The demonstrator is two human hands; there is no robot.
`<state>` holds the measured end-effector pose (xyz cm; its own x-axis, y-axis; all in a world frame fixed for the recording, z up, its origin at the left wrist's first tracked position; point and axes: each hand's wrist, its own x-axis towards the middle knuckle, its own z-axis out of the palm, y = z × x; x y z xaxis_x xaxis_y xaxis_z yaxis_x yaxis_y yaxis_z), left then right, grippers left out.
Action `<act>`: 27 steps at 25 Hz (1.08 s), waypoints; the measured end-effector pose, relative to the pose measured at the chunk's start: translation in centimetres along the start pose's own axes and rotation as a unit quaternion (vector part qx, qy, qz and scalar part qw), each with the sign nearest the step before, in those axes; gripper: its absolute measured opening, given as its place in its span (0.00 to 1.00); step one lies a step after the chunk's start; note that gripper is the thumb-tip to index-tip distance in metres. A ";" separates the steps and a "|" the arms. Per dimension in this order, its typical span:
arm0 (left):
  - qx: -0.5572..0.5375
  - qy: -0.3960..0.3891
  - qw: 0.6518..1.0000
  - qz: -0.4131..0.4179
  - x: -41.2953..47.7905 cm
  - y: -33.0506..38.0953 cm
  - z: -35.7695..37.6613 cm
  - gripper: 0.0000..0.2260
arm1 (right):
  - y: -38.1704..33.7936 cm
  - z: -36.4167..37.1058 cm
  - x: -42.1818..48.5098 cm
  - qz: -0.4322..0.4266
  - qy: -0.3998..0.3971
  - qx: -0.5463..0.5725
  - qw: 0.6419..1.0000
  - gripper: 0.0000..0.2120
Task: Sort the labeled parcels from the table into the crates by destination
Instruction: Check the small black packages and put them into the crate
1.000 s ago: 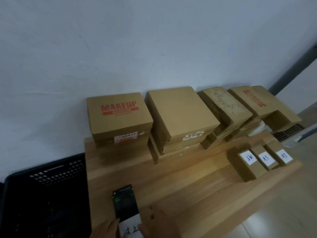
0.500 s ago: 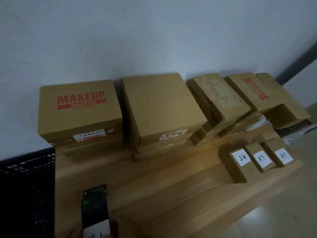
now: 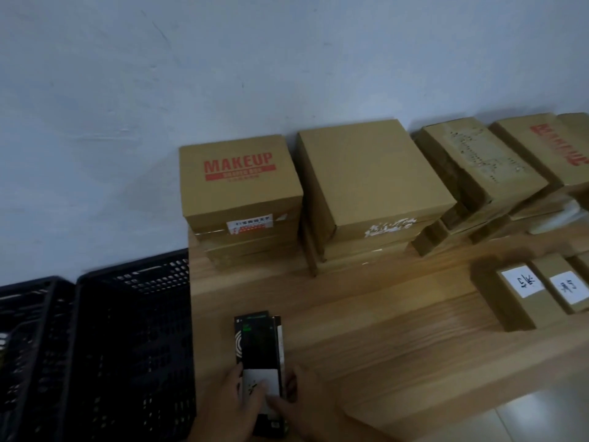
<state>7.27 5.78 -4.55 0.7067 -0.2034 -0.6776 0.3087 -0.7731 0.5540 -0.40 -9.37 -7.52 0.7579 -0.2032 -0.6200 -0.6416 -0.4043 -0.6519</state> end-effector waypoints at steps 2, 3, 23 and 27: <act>-0.070 -0.004 0.997 0.038 -1.4 1.0 0.3 0.35 | -0.6 -0.4 -0.8 -0.060 0.020 0.009 0.998 0.19; -0.086 -0.020 0.995 0.051 -1.8 1.2 0.6 0.34 | -1.1 -0.6 -1.5 -0.085 0.021 0.012 0.996 0.19; -0.180 0.031 0.979 0.089 -5.2 2.6 0.4 0.18 | 2.3 -6.5 -5.8 -0.116 0.018 0.341 0.933 0.22; -0.098 0.149 0.975 0.134 -6.3 0.6 -0.5 0.10 | 1.4 -6.7 -4.7 -0.142 0.015 0.326 0.934 0.21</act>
<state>3.32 6.93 0.31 0.9229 -0.1764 -0.3424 0.1832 -0.5810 0.7930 -4.06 -14.96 -2.60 0.9052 -0.1991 -0.3754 -0.3423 0.1820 -0.9218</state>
